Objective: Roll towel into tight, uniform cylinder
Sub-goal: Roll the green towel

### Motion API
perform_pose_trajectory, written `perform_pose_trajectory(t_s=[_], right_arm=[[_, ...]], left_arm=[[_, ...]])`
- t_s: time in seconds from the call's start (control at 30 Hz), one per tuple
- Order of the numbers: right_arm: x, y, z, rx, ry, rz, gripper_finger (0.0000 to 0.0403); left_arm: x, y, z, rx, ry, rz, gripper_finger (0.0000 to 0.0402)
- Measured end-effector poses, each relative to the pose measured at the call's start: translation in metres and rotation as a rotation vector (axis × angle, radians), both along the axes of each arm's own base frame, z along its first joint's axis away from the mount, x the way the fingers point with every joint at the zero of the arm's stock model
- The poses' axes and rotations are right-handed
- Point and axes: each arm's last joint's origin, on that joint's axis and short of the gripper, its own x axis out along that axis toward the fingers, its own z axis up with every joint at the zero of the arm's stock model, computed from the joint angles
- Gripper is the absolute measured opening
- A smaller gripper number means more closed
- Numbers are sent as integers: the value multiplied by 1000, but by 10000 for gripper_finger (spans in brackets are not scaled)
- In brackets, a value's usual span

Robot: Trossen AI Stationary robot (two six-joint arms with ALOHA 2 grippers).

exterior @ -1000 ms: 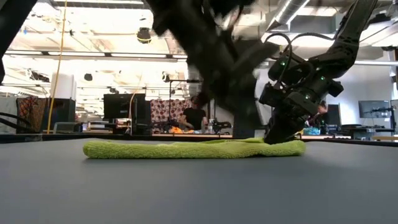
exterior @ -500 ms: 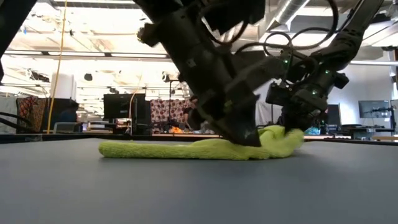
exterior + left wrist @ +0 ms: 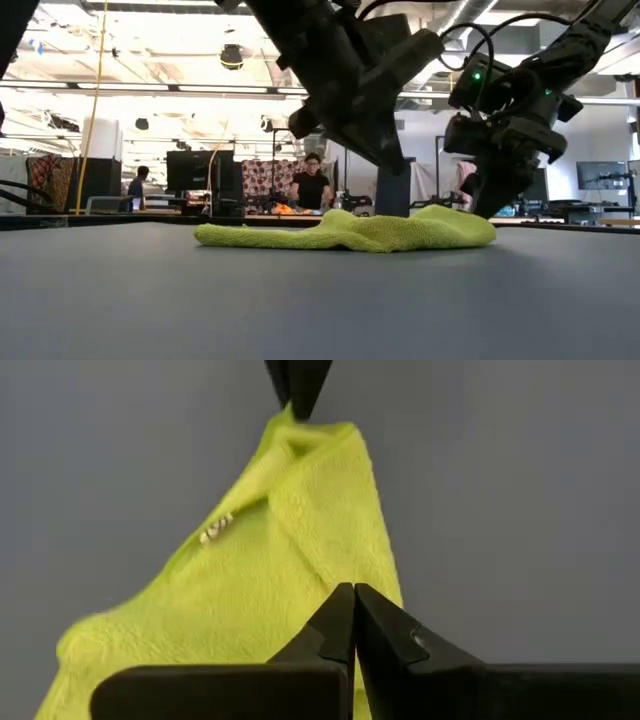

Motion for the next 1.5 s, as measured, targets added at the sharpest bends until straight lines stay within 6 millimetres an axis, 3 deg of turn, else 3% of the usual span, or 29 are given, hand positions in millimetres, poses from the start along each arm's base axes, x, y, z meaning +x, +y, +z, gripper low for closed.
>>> perform_pose_trajectory(t_s=[0.17,0.3,0.47,0.63,0.73,1.07,1.4,1.5], right_arm=[[-6,-1,3,23,53,-11,101],[-17,-4,9,23,113,-11,119],[-25,-2,21,49,67,15,124],[-10,13,38,71,-152,121,123],[2,20,37,16,-195,114,123],[23,21,9,66,-121,-11,123],[48,29,4,163,-99,-31,122],[61,32,6,177,-86,-32,104]], left_arm=[[-15,4,-8,-24,124,124,0],[-43,-12,-6,48,240,242,0],[-68,-29,-26,-27,335,184,0],[-88,-31,-40,-140,250,217,0],[-96,-28,-43,-176,203,212,0],[-110,-23,-57,-144,253,136,0],[-118,-21,-70,-91,274,40,0],[-123,-18,-76,-81,289,34,0]])
